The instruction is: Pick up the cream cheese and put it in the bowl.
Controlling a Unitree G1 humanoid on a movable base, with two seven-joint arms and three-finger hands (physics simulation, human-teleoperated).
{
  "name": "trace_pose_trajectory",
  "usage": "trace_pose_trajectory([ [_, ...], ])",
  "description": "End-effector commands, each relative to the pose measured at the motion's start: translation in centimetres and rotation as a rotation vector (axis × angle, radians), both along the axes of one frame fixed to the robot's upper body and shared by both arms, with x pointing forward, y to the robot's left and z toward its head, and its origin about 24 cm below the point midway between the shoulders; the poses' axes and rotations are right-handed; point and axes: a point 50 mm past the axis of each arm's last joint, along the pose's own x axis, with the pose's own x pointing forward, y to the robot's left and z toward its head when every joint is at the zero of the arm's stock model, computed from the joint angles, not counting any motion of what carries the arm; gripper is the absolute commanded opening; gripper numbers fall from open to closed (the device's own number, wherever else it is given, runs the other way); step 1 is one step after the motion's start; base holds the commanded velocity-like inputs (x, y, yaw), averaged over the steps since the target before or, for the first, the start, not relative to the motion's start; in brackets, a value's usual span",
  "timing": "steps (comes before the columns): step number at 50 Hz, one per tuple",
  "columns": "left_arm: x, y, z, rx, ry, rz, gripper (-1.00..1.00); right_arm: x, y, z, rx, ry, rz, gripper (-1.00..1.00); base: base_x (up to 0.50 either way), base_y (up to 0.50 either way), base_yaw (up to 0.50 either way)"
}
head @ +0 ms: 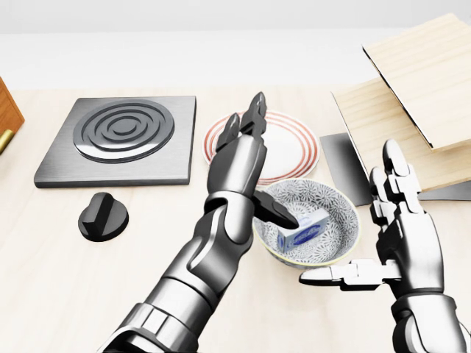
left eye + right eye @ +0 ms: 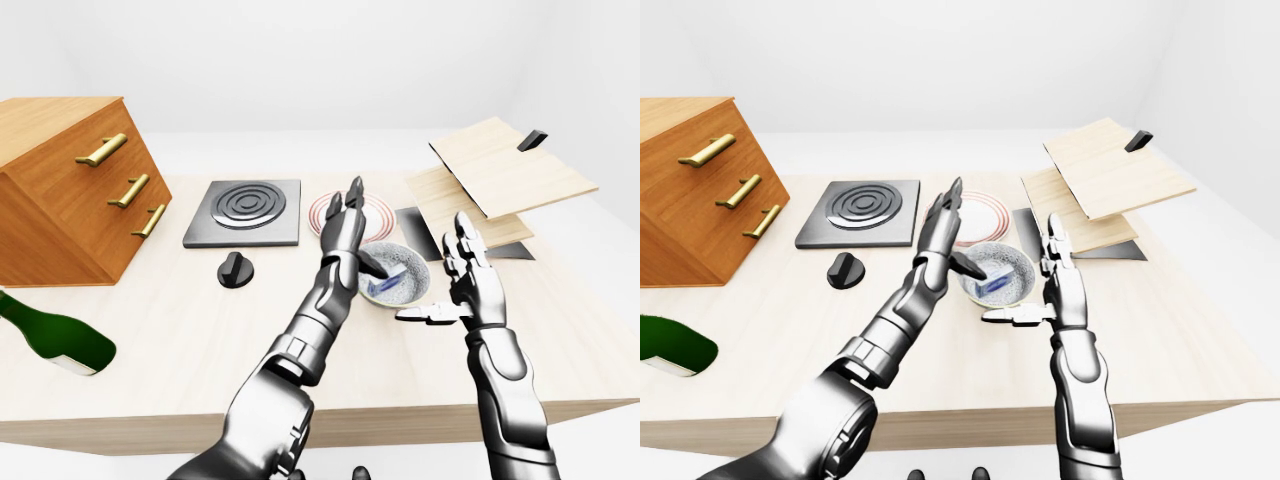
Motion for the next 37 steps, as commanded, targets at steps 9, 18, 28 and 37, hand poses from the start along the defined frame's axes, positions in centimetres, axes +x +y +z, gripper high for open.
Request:
trace_pose_trajectory([
  [9, -3.9, 5.5, 4.0, -0.165, -0.158, -0.12, 1.0, -0.4, 1.3, 1.8, -0.021, -0.08, 0.013, 1.0, 0.0, 0.0, 0.0],
  [18, -8.8, 7.9, 7.7, -0.227, -0.329, -0.208, 1.0, -0.1, 2.4, 3.5, -0.055, -0.154, 0.002, 1.0, 0.0, 0.0, 0.0],
  [28, -13.6, 10.8, 10.1, -0.217, -0.486, -0.222, 1.0, -0.4, 4.6, 7.1, -0.101, -0.323, 0.011, 1.0, 0.0, 0.0, 0.0],
  [37, -14.8, 13.0, 10.8, -0.286, -0.544, -0.184, 1.0, -1.3, 5.1, 9.4, -0.098, -0.438, 0.015, 1.0, 0.0, 0.0, 0.0],
])
